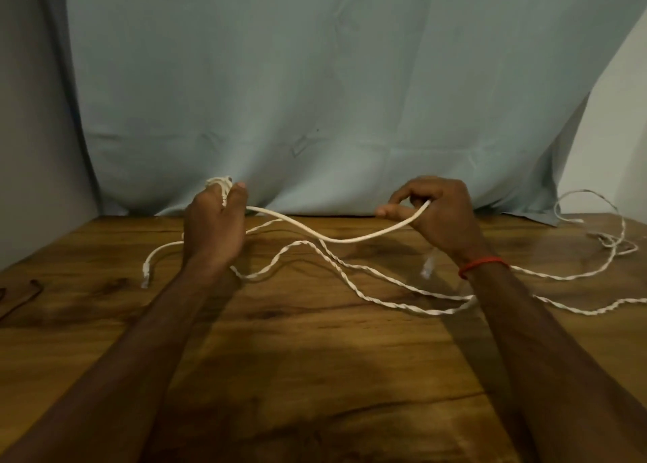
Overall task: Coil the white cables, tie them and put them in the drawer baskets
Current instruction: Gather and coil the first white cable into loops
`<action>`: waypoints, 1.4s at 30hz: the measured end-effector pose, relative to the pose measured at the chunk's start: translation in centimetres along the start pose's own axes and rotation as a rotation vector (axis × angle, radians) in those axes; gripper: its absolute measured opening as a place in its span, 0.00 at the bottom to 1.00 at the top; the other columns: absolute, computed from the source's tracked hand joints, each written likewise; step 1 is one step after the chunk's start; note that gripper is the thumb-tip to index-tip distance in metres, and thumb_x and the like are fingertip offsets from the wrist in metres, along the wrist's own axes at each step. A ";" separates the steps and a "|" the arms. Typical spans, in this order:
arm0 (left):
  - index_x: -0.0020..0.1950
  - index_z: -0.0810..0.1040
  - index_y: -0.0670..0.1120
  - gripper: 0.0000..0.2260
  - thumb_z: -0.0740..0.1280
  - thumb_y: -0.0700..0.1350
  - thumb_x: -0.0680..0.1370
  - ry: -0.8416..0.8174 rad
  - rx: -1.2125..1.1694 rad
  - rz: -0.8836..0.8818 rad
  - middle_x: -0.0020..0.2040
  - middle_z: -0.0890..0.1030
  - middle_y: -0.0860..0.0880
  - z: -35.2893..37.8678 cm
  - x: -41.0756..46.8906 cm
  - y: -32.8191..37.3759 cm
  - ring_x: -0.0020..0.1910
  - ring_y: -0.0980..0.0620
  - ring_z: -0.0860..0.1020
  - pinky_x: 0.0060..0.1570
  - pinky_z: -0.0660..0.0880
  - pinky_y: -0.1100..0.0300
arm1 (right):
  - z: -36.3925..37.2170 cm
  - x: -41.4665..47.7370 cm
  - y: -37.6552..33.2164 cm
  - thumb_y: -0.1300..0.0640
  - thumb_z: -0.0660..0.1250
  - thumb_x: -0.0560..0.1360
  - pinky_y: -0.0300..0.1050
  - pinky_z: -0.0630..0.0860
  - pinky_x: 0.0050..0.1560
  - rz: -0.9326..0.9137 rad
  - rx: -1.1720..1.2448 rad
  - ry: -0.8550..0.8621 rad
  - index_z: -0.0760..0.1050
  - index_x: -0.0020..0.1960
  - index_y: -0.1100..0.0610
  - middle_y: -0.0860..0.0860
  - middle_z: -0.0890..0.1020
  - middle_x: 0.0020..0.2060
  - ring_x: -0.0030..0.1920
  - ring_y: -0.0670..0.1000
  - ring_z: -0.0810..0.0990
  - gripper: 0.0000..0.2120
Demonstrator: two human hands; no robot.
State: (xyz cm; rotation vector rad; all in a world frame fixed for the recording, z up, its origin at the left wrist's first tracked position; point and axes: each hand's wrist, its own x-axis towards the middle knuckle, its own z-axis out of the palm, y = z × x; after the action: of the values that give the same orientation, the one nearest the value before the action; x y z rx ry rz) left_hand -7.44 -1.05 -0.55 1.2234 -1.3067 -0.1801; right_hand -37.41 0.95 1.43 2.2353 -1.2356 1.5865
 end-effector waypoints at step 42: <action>0.42 0.73 0.44 0.17 0.56 0.54 0.83 -0.736 -1.330 -0.469 0.22 0.64 0.53 0.8 -1.5 1.5 0.15 0.56 0.61 0.24 0.65 0.64 | 5.2 -1.3 -4.8 0.58 0.71 0.74 0.41 0.80 0.40 0.161 -0.182 -0.212 0.84 0.53 0.58 0.47 0.81 0.31 0.32 0.43 0.79 0.09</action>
State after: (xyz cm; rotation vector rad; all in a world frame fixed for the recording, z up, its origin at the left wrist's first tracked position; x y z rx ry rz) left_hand -9.32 0.19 -0.51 0.2255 -1.0527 -1.6608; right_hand -30.56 2.00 -0.32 2.2828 -1.5823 1.2481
